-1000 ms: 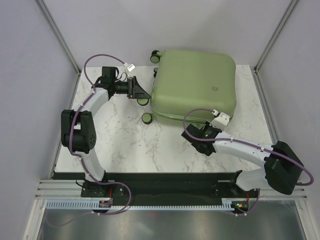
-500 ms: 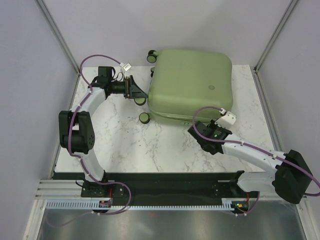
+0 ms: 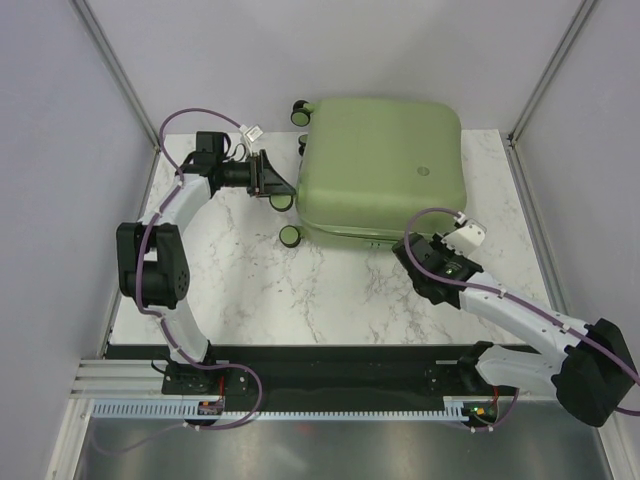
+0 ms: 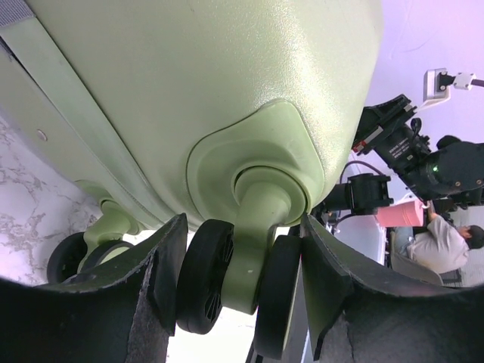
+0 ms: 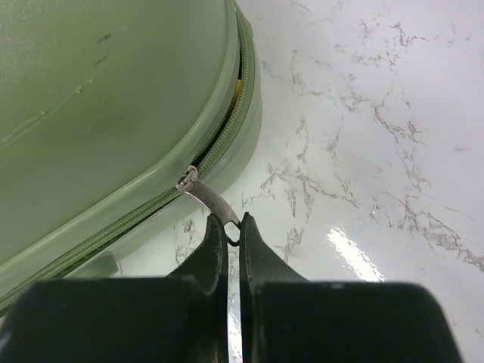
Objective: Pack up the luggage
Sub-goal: Zip the luggage at the center of the board.
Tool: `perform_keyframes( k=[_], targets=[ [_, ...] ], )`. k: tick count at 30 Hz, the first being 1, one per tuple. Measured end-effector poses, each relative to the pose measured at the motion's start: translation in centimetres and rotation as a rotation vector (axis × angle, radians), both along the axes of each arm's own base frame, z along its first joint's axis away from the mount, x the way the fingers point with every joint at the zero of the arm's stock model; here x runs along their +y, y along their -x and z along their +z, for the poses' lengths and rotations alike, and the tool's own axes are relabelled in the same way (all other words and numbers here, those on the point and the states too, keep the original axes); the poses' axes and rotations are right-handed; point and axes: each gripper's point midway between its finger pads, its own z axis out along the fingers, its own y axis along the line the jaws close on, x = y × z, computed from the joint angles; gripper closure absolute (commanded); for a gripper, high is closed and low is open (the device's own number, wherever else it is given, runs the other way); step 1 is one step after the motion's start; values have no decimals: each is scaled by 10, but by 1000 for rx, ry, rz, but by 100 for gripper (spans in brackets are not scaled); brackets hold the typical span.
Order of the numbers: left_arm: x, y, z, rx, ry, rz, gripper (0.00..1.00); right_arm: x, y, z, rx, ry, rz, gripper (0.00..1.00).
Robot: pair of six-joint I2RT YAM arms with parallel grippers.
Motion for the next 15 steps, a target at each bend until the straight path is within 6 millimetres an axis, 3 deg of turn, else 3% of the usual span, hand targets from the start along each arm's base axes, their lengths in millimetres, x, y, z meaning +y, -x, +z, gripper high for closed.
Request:
perform_keyframes(
  k=[4,5,7,9,10,12,15],
  targets=[
    [4,-3,5,-15,-36,40,98,-7,-6,1,3,3,-11,100],
    [10,-8,8,-30,-54,68,98,-19,-7,6,-12,34,-45,100],
    [37,-27,19,-88,-101,171,96,-53,-5,18,-37,126,-146,100],
    [70,-42,36,-145,-138,282,84,-88,6,24,-13,242,-237,100],
    [87,-47,44,-179,-158,334,79,-95,10,25,0,278,-250,100],
    [106,-51,62,-227,-185,406,68,-100,12,29,26,338,-242,100],
    [99,-41,85,-283,-194,417,63,-99,10,31,46,376,-215,100]
  ],
)
